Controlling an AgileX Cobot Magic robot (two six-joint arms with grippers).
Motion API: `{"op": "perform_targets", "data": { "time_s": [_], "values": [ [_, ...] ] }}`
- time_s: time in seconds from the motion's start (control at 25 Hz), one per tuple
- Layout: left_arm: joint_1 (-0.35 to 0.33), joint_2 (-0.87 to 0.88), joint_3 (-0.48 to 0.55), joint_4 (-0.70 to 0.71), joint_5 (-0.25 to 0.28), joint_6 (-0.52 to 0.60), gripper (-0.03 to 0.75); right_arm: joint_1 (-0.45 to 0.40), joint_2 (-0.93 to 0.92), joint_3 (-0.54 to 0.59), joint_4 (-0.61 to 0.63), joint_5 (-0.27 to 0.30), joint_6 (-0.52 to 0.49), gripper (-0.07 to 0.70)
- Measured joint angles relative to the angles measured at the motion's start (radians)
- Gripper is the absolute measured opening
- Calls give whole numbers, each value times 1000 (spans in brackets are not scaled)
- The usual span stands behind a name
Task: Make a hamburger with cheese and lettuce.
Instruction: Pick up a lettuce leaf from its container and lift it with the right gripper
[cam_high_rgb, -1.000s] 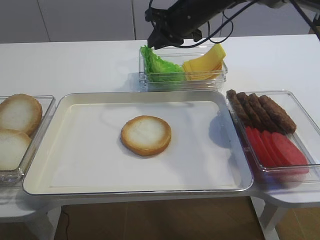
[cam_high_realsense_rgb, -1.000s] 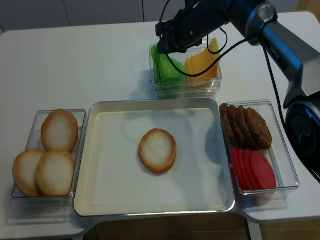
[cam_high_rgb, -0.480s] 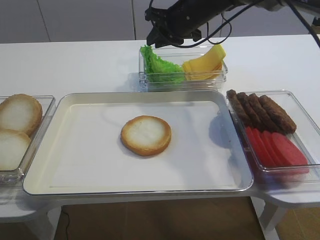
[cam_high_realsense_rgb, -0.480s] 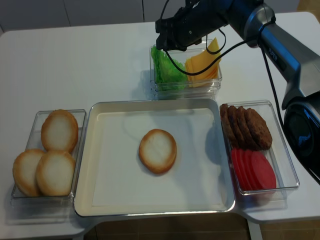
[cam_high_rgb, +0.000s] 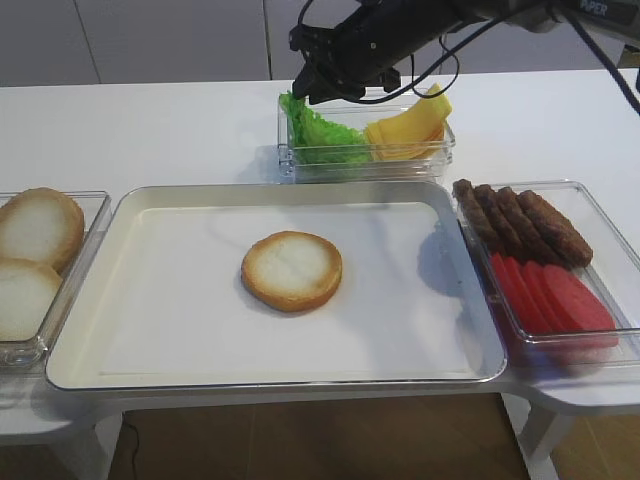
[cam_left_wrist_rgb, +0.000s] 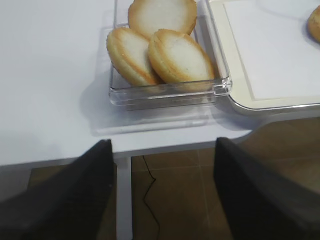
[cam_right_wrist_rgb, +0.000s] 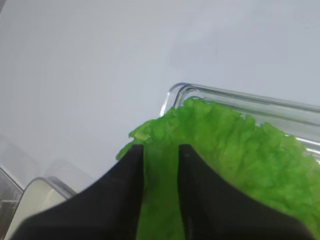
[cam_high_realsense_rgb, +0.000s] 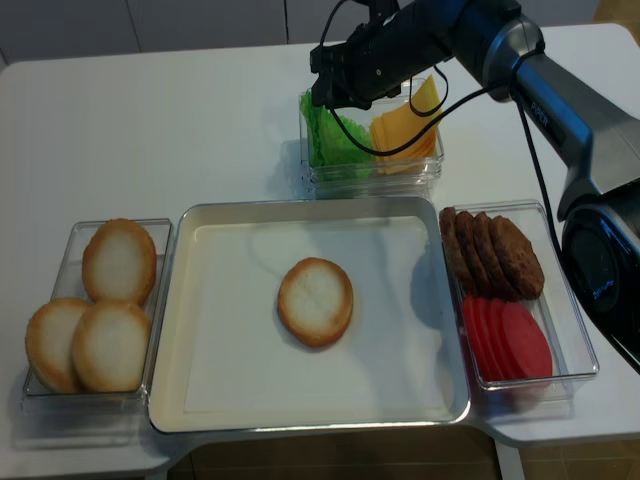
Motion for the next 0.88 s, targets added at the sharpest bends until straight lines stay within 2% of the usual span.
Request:
{"op": "perform_targets", "data": {
  "time_s": [0.24,0.52,0.88],
  "values": [
    [0,0,0,0,0,0,468,0,0,0,-4,0,0,169],
    [0,0,0,0,0,0,468,-2,0,0,-24,4,5,18],
    [0,0,0,0,0,0,468,-35,0,0,-29,44,8,8]
  ]
}}
